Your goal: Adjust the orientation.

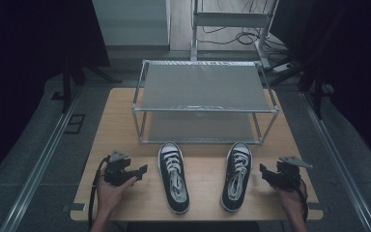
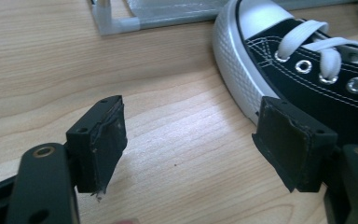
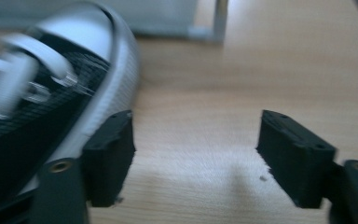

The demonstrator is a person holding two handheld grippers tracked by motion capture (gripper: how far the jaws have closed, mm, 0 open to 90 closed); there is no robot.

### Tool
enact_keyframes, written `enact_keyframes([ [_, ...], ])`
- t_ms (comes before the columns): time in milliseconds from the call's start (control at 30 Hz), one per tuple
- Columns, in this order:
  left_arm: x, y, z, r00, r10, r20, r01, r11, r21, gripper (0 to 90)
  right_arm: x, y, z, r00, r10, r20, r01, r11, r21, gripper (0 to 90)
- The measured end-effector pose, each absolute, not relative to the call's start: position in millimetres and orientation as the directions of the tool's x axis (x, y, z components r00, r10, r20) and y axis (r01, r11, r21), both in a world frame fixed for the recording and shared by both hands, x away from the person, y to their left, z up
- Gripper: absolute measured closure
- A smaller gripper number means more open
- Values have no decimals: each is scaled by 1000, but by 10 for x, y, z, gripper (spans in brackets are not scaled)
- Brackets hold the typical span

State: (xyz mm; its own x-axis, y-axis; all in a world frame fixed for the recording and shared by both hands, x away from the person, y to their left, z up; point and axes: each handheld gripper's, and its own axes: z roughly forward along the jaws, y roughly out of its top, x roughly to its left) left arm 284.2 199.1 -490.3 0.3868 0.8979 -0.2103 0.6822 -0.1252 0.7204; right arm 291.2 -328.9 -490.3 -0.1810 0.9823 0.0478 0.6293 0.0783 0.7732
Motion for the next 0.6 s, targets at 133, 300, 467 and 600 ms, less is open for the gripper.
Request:
enact_keyframes([
  [133, 2809, 1968, -4835, 411, 882, -229, 666, -120, 736, 235, 2717, -3225, -4665, -288, 954, 87, 549, 90, 831, 461],
  [300, 2751, 1926, -4698, 445, 869, -217, 645, -143, 751, 220, 2487, -2974, -4382, -458, 884, 97, 477, 152, 865, 617],
  [467, 2735, 1895, -4640, 465, 858, -220, 640, -154, 753, 218, 2343, -2613, -4244, -615, 782, 99, 439, 235, 867, 801],
  [600, 2750, 1877, -4658, 461, 859, -224, 647, -153, 747, 219, 2304, -2344, -4278, -697, 707, 117, 435, 288, 853, 866],
])
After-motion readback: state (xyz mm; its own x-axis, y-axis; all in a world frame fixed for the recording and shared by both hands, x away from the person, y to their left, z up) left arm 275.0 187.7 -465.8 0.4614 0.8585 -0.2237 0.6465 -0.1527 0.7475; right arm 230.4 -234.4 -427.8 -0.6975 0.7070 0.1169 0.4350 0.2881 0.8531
